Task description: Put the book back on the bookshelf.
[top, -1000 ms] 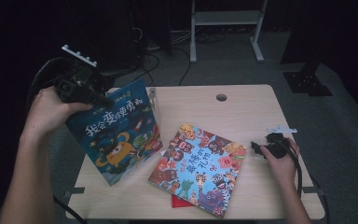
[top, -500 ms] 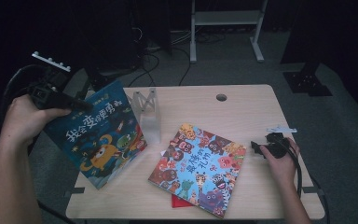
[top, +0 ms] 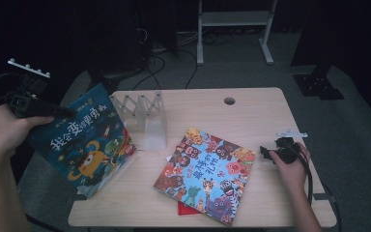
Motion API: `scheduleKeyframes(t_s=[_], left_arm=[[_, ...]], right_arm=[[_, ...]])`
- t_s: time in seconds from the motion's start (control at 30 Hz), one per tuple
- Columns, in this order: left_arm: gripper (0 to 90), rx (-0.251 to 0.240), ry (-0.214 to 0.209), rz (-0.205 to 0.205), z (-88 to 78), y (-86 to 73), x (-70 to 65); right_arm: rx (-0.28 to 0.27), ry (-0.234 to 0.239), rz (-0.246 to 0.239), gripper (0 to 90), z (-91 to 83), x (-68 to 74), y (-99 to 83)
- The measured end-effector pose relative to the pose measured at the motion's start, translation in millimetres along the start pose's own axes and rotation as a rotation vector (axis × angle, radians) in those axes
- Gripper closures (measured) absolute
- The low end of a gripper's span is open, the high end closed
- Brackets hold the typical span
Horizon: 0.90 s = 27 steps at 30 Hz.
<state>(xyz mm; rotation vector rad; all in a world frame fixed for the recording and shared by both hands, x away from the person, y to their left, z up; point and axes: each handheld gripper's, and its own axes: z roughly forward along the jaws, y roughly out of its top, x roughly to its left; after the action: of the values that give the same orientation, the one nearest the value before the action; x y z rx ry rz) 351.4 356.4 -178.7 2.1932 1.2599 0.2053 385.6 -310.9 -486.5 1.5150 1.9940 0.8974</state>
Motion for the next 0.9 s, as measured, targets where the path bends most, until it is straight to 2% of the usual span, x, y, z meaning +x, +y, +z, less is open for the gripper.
scheduleKeyframes(t_s=[0.17,0.47,0.63,0.9], left_arm=[[83.1,0.022,0.017,-0.018,1.6,-2.1,7.3],[83.1,0.031,0.053,-0.067,0.8,-8.0,21.6],[83.1,0.031,0.083,-0.089,-1.2,-10.4,27.1],[83.0,0.008,0.1,-0.118,2.2,-7.2,33.6]], right_arm=[[0.0,0.0,0.001,16.3,0.0,0.0,0.0],[0.0,0.0,0.001,16.2,0.0,0.0,0.0],[0.0,0.0,0.001,16.2,0.0,0.0,0.0],[0.0,0.0,0.001,16.2,0.1,-0.1,0.1]])
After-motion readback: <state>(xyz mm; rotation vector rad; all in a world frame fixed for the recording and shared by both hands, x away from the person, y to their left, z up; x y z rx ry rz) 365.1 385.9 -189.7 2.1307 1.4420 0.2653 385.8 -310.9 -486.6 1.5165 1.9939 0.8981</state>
